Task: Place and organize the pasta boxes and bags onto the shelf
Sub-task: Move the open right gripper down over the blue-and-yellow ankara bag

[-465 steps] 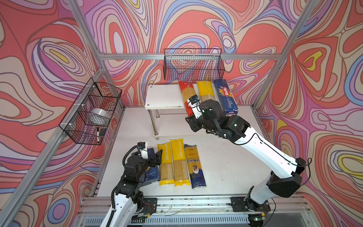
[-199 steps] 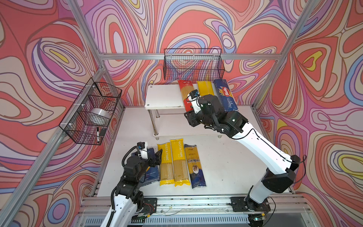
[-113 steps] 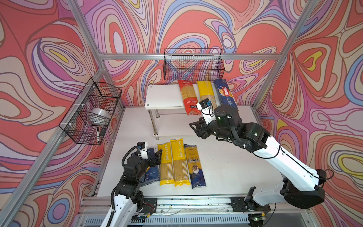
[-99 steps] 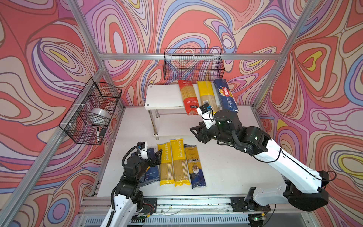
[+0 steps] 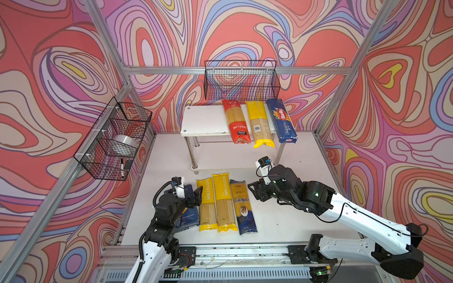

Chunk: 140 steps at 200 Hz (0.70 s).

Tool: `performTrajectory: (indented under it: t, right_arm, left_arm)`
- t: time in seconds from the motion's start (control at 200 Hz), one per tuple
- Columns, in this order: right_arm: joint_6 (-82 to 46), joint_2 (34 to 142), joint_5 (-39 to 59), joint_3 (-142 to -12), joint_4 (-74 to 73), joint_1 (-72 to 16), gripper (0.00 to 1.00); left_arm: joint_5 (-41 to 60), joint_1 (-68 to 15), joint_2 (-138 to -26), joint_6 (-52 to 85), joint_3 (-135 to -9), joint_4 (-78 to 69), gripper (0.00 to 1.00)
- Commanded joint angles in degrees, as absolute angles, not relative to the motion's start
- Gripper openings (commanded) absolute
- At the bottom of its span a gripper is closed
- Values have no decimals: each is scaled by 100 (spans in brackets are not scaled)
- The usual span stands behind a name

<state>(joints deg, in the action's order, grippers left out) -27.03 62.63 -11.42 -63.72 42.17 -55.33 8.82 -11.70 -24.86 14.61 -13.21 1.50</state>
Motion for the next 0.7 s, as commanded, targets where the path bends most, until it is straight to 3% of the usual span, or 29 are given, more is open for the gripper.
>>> performTrajectory:
  t: [0.0, 0.28, 0.696]
  right_arm:
    - [-3309, 6060, -1495, -5981, 4124, -5576, 66]
    - [-4245, 5881, -1403, -5097, 3787, -5575, 72]
    - [-4108, 6403, -949, -4478, 3255, -5574, 80]
  left_arm:
    - [896, -1189, -2438, 1439, -1352, 127, 100]
    - [900, -1187, -2415, 1433, -1342, 124, 100]
    - [1040, -1187, -2707, 1389, -1424, 34, 100]
